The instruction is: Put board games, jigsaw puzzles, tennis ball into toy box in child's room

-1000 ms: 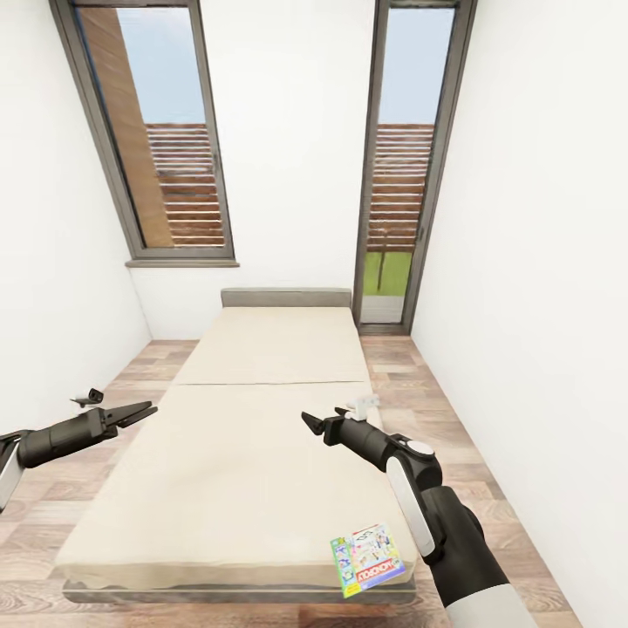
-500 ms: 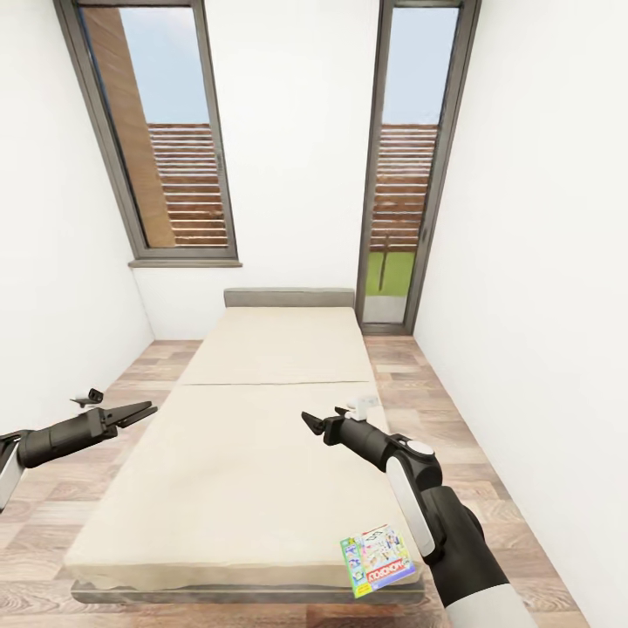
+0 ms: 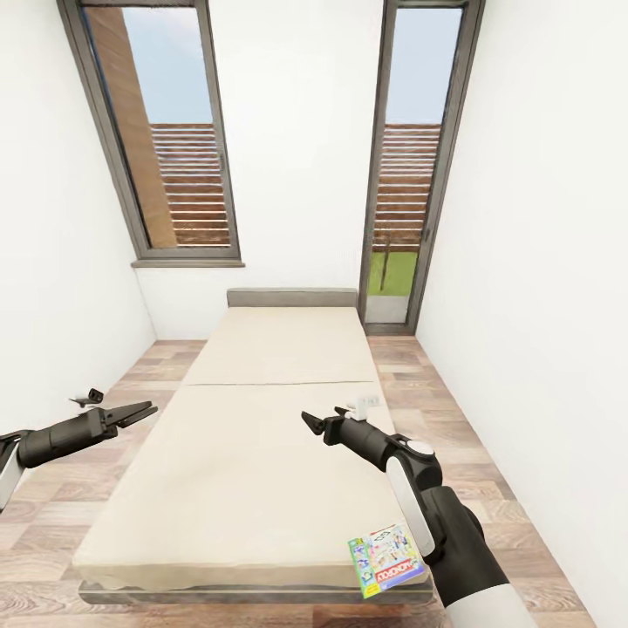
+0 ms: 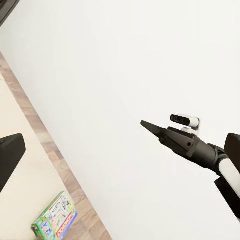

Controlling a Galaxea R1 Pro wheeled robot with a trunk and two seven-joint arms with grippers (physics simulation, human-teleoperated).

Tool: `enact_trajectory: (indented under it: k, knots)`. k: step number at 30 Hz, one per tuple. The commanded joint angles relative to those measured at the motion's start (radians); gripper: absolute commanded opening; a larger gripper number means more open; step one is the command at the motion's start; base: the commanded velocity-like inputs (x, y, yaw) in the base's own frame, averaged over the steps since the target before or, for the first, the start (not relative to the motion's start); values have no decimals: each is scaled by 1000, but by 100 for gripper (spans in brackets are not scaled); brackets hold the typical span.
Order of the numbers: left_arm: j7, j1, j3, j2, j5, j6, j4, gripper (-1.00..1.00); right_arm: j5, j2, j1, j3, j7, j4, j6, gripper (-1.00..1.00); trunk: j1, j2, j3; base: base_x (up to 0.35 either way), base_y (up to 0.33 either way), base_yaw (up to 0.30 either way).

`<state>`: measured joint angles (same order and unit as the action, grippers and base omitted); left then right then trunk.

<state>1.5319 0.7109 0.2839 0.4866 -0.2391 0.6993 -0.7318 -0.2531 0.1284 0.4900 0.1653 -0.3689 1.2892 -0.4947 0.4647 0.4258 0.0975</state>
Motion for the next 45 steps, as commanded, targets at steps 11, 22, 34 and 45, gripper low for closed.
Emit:
enact_trajectory:
  k: [11, 22, 34, 45]
  knots:
    - [4, 1, 0, 1, -1, 10, 0, 100, -7, -1, 1, -1, -1, 1, -7, 100, 1, 2, 2, 35, 93, 0]
    - [4, 1, 0, 1, -1, 10, 0, 100, -8, -1, 1, -2, -1, 1, -6, 100, 1, 2, 2, 2, 88, 0]
    - [4, 1, 0, 1, 0, 10, 0, 100, -9, -1, 1, -4, -1, 1, -7, 100, 1, 2, -2, 0, 3, 0]
    - [4, 1, 0, 1, -1, 10, 0, 100, -9, -1, 1, -4, -1, 1, -7, 100, 1, 2, -19, 0, 44, 0]
